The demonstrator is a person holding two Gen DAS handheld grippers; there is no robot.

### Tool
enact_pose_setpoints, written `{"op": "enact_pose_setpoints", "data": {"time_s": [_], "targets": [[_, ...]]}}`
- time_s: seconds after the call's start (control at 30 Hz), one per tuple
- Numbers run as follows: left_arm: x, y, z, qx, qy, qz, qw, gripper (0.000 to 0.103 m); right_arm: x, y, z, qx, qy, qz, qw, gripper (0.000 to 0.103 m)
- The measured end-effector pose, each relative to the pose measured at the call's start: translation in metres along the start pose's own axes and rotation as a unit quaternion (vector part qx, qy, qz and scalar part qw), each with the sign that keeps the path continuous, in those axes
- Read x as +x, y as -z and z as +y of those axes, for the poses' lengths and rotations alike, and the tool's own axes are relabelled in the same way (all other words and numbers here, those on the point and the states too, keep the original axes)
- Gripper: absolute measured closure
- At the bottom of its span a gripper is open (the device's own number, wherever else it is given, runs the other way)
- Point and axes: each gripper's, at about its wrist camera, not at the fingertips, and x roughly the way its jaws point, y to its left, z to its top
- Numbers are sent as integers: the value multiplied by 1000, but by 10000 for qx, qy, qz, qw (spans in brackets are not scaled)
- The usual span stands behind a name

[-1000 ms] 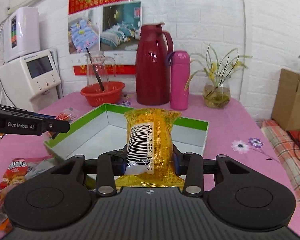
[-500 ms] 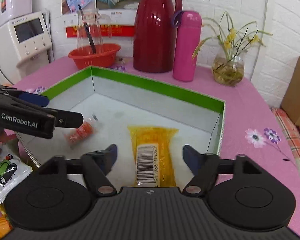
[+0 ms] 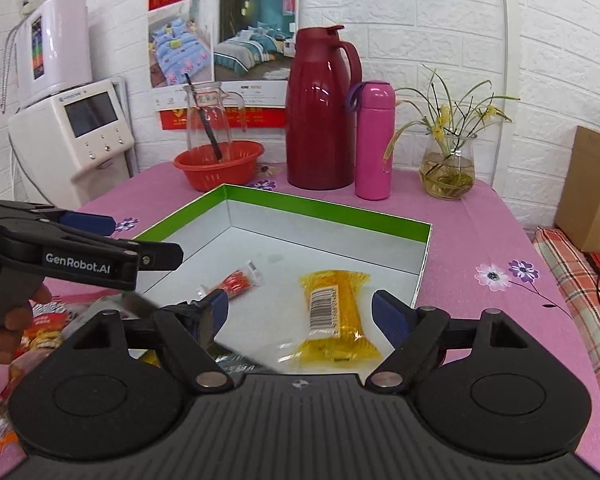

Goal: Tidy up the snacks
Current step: 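Carry both snacks over the green box and open both tools to drop them inside, then grasp the clear DANCO CALETTE cracker bag with both tools together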

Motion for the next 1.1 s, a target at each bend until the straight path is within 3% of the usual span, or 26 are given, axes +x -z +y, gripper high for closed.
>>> {"op": "enact_pose_setpoints", "data": {"time_s": [0.17, 0.43, 0.63, 0.9, 1.03, 1.1], "targets": [[-24, 10, -6, 65, 143, -36, 9999, 0, -26, 11, 6, -35, -48, -120, 9999, 0], [-48, 28, -25, 324, 980, 68, 9946, 0, -55, 48, 3, 126, -121, -48, 9998, 0], [-37, 34, -46, 567, 1538, 334, 9859, 0, -57, 77, -1, 395, -258, 183, 9987, 0], [-2, 36, -59, 597, 1858, 830, 9773, 0, -54, 95, -15, 1112, -561, 363, 9916, 0], [5, 40, -63, 660, 2083, 1041, 9703, 6, -49, 96, -15, 1203, -688, 394, 9896, 4], [4, 40, -61, 660, 2142, 1077, 9686, 18, -47, 93, -18, 1249, -734, 368, 9888, 10]]}}
